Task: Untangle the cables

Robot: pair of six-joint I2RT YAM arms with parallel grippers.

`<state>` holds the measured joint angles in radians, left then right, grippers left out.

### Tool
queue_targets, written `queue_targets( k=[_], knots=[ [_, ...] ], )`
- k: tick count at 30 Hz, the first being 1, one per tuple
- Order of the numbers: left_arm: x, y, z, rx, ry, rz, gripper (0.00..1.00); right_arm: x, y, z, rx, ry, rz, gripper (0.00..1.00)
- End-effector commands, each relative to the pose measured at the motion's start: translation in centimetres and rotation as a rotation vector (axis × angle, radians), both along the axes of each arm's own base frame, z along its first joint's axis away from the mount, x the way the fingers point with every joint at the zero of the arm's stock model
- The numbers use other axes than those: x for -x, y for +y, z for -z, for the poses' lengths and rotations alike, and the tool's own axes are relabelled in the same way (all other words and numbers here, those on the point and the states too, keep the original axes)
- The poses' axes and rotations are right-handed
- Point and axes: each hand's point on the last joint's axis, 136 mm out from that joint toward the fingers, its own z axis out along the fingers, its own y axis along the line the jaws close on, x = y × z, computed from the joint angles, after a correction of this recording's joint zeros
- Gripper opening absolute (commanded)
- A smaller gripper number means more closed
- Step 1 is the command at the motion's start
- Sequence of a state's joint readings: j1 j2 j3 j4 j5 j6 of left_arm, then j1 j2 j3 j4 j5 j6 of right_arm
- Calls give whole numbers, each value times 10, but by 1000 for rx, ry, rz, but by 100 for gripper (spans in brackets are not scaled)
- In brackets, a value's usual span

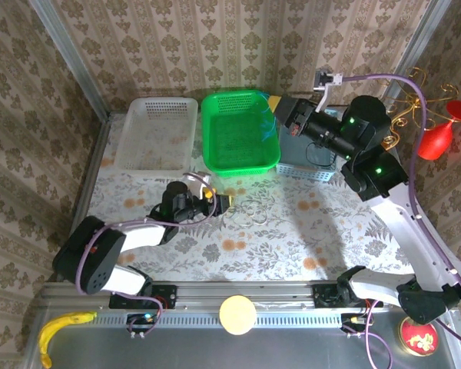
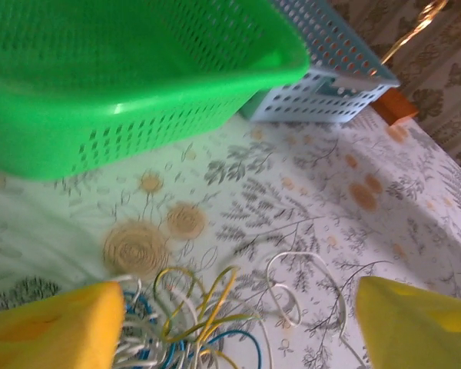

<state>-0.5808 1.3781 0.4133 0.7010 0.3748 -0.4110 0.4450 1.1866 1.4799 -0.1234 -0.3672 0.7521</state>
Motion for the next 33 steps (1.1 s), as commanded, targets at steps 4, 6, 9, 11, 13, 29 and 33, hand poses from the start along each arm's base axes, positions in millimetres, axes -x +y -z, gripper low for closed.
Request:
queue_targets(
  k=[4,6,9,11,13,29,33],
  knots=[
    [2,6,-46,20,-33,-13,100,-15,-11,27,47,25,72,0],
    [2,11,-57,18,-46,-36,100,-20,-9,37,54,42,74,0],
    [0,23,-69,0,-49,-95,100,-28,-6,49,70,65,73,0],
    [-2,29,-75,-9,-50,-122,100,-32,-5,56,77,78,76,0],
    [-3,33,-78,-12,-40,-135,100,-35,-5,61,86,83,84,0],
    [-28,8,-70,-2,46,-91,100,-81,-63,110,408,98,448,0],
    [-29,13,-72,-6,43,-120,100,-99,-80,130,519,112,559,0]
  ],
)
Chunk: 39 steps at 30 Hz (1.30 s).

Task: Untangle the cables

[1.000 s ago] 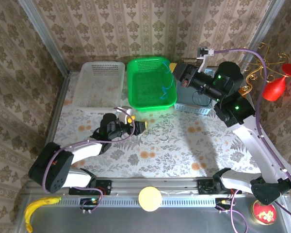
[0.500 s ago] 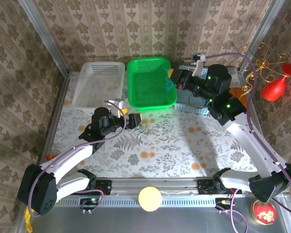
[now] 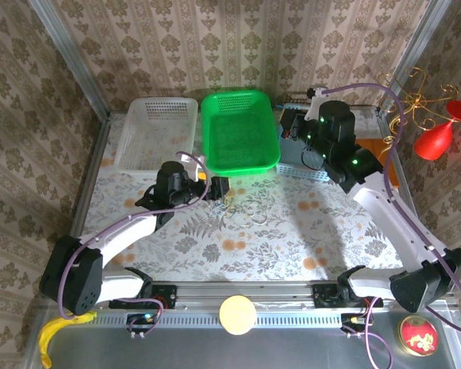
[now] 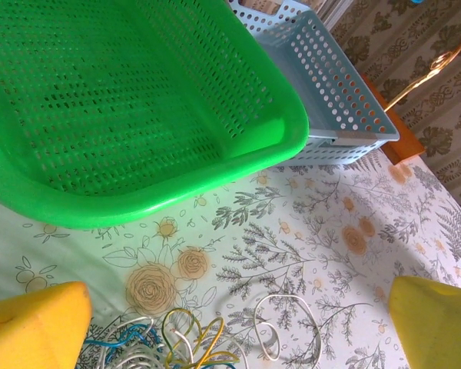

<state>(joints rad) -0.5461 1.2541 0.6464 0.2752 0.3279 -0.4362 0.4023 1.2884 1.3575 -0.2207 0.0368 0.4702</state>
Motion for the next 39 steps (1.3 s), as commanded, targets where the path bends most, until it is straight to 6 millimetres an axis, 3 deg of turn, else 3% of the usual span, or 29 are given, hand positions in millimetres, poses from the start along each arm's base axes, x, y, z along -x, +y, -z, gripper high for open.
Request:
queue_targets(
  k=[1,12,28,29,32,33,39],
  knots=[
    [-7,3,-22,32,-30,-38,100,-19,-29,15,158,3,154,0],
    [-2,14,-46,43,-68,-77,100,-70,-61,71,357,91,332,0],
    [1,19,-62,52,-93,-88,100,-112,-99,138,498,237,423,0],
    [1,19,-63,51,-93,-88,100,-114,-98,142,502,252,410,5],
    [2,19,-64,54,-92,-84,100,-116,-93,147,495,282,360,42],
    [2,19,-65,54,-92,-84,100,-115,-88,146,486,285,335,48],
    [2,20,-63,53,-87,-96,100,-104,-59,132,378,279,205,54]
  ],
)
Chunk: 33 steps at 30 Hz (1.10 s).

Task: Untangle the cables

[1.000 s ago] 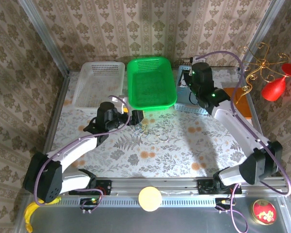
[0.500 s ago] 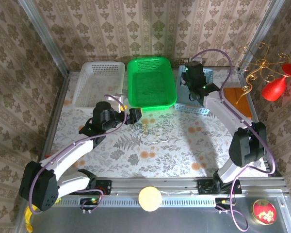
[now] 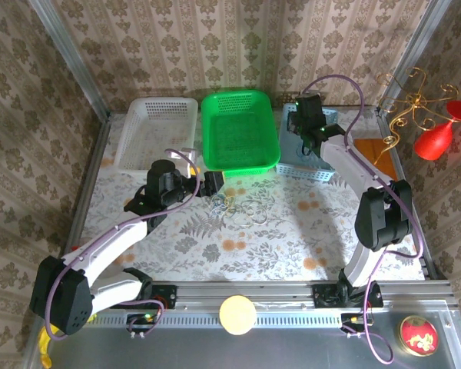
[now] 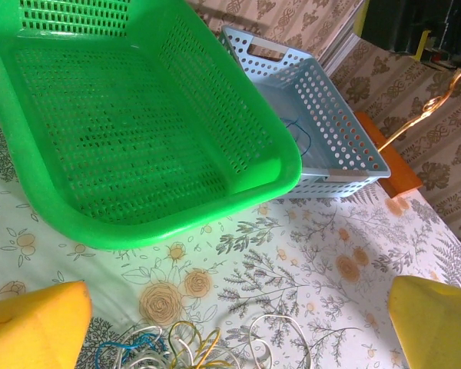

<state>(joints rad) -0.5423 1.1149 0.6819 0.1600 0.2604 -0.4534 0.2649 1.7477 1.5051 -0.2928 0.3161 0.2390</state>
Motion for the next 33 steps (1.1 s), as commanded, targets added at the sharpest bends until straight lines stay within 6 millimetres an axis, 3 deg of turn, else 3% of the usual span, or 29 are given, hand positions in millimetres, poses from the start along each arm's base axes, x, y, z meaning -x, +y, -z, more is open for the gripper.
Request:
queue_targets(
  k=[1,7,12,17,26,29,33],
  knots=[
    [-3,4,-23,34,-38,-28,100,12,26,-21,-94,-1,-100,54],
    [-7,21,-15,-9,-16,-115,100,32,93,-12,-199,62,-275,55],
    [-12,53,-11,-27,25,-231,100,42,161,5,-249,132,-420,55],
    [-16,90,-18,0,36,-340,100,41,209,36,-226,212,-489,54],
    [-11,115,-29,52,27,-396,100,25,239,106,-170,351,-473,52],
    [-10,117,-28,64,28,-400,100,27,252,122,-166,400,-495,51],
    [-9,119,-26,76,32,-405,100,29,275,130,-171,429,-536,51]
  ],
)
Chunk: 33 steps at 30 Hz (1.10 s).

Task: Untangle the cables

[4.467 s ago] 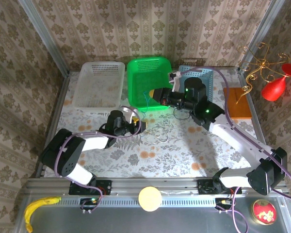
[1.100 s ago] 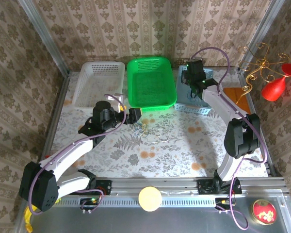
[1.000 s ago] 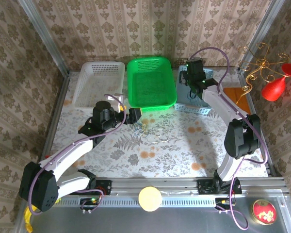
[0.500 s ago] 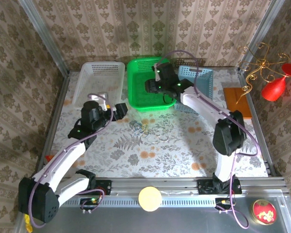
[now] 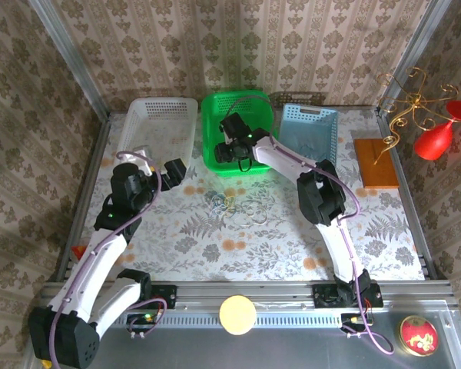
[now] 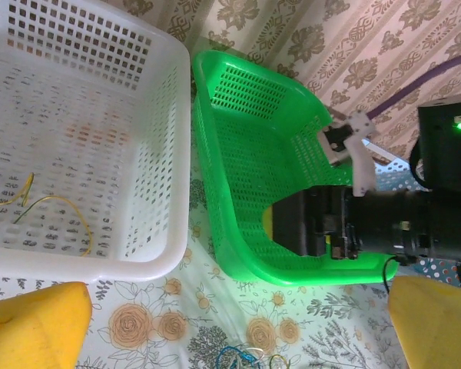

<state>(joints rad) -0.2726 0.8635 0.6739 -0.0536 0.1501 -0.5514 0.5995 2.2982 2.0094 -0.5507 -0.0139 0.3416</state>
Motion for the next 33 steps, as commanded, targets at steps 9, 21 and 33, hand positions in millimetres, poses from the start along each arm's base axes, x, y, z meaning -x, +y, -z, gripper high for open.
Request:
queue_targets(
  k=[9,21,33],
  knots=[
    [6,3,8,39,20,-1,100,11,55,-13,-82,50,-79,50],
    [11,-4,15,56,38,42,100,32,40,-108,-171,-82,-120,50],
    [19,-16,23,74,49,122,100,115,-20,-118,-292,-106,-39,51]
  ],
)
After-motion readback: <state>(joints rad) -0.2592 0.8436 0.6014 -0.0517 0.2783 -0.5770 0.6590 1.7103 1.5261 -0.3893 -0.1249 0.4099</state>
